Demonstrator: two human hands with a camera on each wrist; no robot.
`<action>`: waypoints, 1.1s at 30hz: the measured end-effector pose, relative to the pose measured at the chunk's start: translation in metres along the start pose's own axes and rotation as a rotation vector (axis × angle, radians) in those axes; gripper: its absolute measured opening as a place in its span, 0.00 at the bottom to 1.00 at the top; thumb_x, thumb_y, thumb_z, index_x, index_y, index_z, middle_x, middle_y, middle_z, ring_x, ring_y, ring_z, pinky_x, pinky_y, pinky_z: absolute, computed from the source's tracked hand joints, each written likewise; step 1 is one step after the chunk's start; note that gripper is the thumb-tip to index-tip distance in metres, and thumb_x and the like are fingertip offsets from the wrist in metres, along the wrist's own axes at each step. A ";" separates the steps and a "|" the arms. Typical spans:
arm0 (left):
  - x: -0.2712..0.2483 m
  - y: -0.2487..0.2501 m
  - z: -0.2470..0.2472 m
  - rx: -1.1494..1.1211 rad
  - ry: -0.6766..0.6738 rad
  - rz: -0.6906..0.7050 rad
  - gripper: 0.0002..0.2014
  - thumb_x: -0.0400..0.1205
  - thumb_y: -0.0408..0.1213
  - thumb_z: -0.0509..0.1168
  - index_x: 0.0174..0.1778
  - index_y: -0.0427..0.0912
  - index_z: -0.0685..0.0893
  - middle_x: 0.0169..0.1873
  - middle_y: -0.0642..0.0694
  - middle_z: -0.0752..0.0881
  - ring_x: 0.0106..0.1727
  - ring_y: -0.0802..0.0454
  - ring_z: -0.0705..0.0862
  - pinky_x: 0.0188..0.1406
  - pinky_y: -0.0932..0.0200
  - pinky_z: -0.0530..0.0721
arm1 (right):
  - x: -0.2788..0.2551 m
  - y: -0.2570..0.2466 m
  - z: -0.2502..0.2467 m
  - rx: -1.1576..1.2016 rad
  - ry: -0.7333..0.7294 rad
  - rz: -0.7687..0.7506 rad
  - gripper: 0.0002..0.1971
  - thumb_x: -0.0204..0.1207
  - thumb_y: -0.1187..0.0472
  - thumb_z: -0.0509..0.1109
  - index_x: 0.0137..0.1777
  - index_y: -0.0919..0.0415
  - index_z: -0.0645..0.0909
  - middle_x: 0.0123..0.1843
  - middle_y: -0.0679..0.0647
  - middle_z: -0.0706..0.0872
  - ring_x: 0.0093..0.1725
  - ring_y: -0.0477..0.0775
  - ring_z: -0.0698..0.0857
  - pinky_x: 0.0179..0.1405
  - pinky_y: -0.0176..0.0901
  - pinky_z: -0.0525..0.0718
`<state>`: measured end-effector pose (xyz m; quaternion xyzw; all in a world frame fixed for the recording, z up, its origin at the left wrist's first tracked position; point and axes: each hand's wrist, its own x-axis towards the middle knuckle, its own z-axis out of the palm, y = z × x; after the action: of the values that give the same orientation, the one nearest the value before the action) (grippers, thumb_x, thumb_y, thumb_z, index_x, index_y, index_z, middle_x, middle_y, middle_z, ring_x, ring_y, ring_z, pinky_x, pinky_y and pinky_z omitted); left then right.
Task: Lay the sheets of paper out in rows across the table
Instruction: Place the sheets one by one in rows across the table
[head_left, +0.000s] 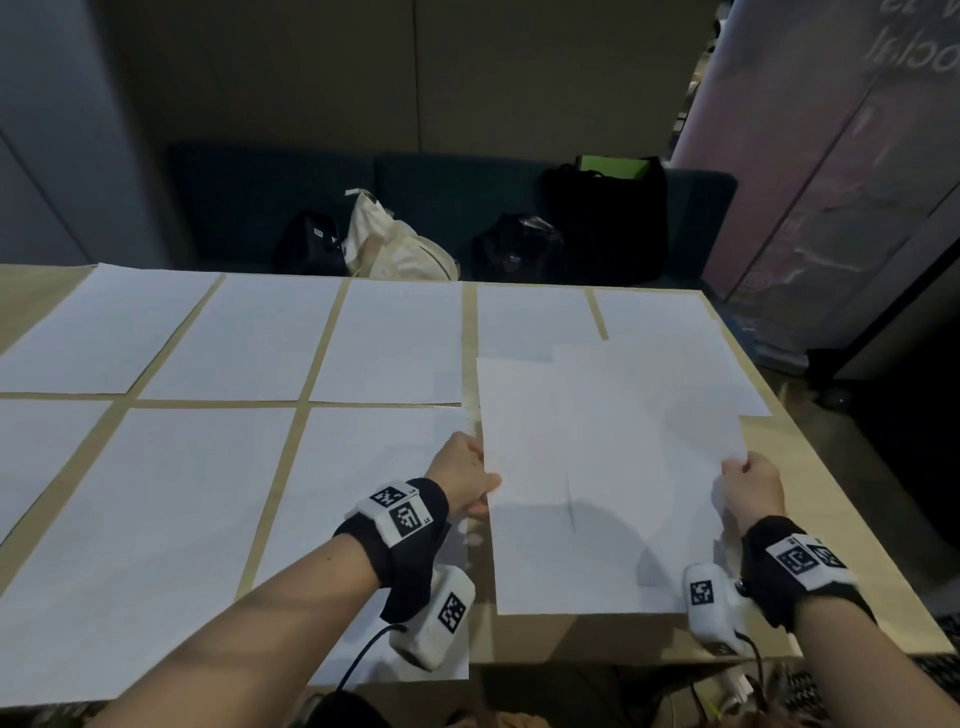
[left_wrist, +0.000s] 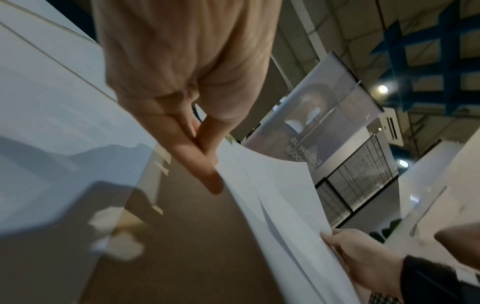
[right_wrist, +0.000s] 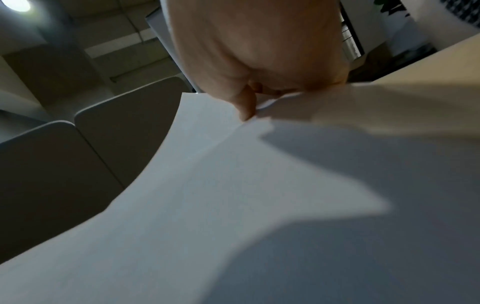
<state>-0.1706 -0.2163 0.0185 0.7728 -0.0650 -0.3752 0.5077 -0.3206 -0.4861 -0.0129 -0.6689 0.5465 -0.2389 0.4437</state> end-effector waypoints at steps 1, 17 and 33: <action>0.000 -0.002 0.001 0.042 -0.024 -0.018 0.16 0.79 0.23 0.62 0.56 0.41 0.65 0.36 0.46 0.74 0.30 0.51 0.77 0.25 0.58 0.80 | 0.003 0.003 -0.003 0.017 0.021 0.034 0.09 0.81 0.68 0.55 0.48 0.73 0.75 0.45 0.68 0.77 0.58 0.72 0.80 0.54 0.54 0.73; -0.005 -0.016 0.021 0.448 -0.181 -0.097 0.25 0.77 0.19 0.53 0.69 0.41 0.71 0.48 0.39 0.76 0.25 0.50 0.74 0.22 0.62 0.77 | 0.003 0.025 -0.023 -0.549 0.095 0.175 0.20 0.75 0.71 0.64 0.66 0.77 0.69 0.69 0.77 0.74 0.70 0.75 0.72 0.72 0.68 0.67; -0.009 -0.026 0.056 1.227 -0.369 0.198 0.46 0.76 0.47 0.70 0.83 0.57 0.45 0.84 0.43 0.35 0.83 0.35 0.35 0.78 0.27 0.49 | -0.027 0.018 0.009 -0.876 -0.356 -0.173 0.31 0.76 0.40 0.62 0.78 0.43 0.61 0.83 0.56 0.57 0.79 0.66 0.59 0.75 0.71 0.59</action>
<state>-0.2205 -0.2409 -0.0097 0.8357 -0.4246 -0.3481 -0.0135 -0.3302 -0.4577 -0.0284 -0.8663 0.4537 0.0962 0.1853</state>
